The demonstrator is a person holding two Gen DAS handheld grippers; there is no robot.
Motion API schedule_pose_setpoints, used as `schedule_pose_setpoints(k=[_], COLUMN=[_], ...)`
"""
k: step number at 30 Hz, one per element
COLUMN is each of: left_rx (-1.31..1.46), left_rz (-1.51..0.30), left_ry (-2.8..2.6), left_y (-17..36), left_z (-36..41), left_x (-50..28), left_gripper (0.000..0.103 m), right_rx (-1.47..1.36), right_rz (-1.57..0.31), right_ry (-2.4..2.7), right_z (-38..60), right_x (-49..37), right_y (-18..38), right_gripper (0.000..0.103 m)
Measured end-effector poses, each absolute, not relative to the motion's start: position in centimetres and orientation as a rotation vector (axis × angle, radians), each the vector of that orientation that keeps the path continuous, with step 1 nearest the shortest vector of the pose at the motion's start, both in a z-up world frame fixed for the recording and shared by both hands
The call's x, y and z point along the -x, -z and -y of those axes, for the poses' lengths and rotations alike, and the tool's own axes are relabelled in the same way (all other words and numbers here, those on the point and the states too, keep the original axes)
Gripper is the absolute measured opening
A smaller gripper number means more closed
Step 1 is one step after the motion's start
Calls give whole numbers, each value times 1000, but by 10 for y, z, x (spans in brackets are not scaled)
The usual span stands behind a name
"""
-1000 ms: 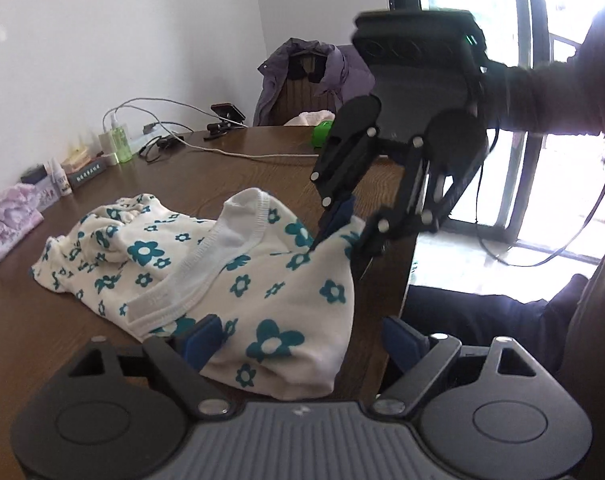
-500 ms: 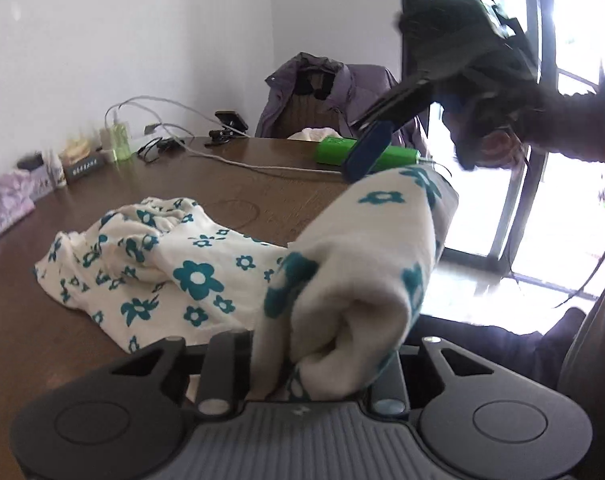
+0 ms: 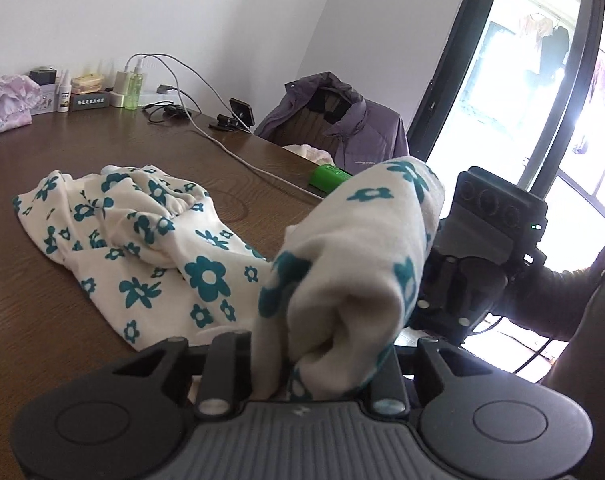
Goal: Fold clothes
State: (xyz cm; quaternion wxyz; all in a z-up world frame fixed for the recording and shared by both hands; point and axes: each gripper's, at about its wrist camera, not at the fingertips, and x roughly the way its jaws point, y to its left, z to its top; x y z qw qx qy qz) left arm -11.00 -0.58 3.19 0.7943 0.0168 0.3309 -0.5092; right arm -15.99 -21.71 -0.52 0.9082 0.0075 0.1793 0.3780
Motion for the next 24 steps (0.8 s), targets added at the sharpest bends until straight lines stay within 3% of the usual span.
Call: schedule_pose_setpoints(k=[1, 2, 4, 5, 6, 8, 10, 11, 14, 19, 24], left_rx=[-43, -39, -25, -23, -24, -22, -29, -28, -12, -38, -71], left_rz=[-716, -725, -741, -747, -749, -750, -758, -758, -772, -791, -820], left_ry=[1086, 1083, 1101, 1111, 1119, 1131, 1145, 1151, 1171, 1205, 1249], left_y=[-31, -31, -32, -32, -33, -32, -31, -30, -28, -28, -29], left_z=[5, 2, -2, -3, -4, -4, -4, -5, -6, -5, -3], left_x=[111, 112, 113, 114, 115, 116, 116, 116, 114, 111, 105], left_gripper=[23, 23, 23, 24, 24, 24, 24, 24, 24, 24, 24], right_rx=[-52, -88, -134, -126, -117, -66, -24, 3, 38, -39, 43], right_rz=[-398, -431, -490, -520, -550, -548, -471, -438, -386, -375, -363], right_ry=[-832, -858, -888, -896, -904, -880, -802, -792, -826, -921, -980], right_z=[219, 221, 225, 226, 228, 231, 233, 231, 225, 226, 218], right_x=[154, 150, 146, 146, 145, 151, 158, 159, 156, 140, 137], right_y=[7, 8, 10, 8, 5, -5, -16, -19, -18, -8, -11], right_gripper=[57, 48, 37, 37, 38, 53, 97, 100, 98, 81, 79])
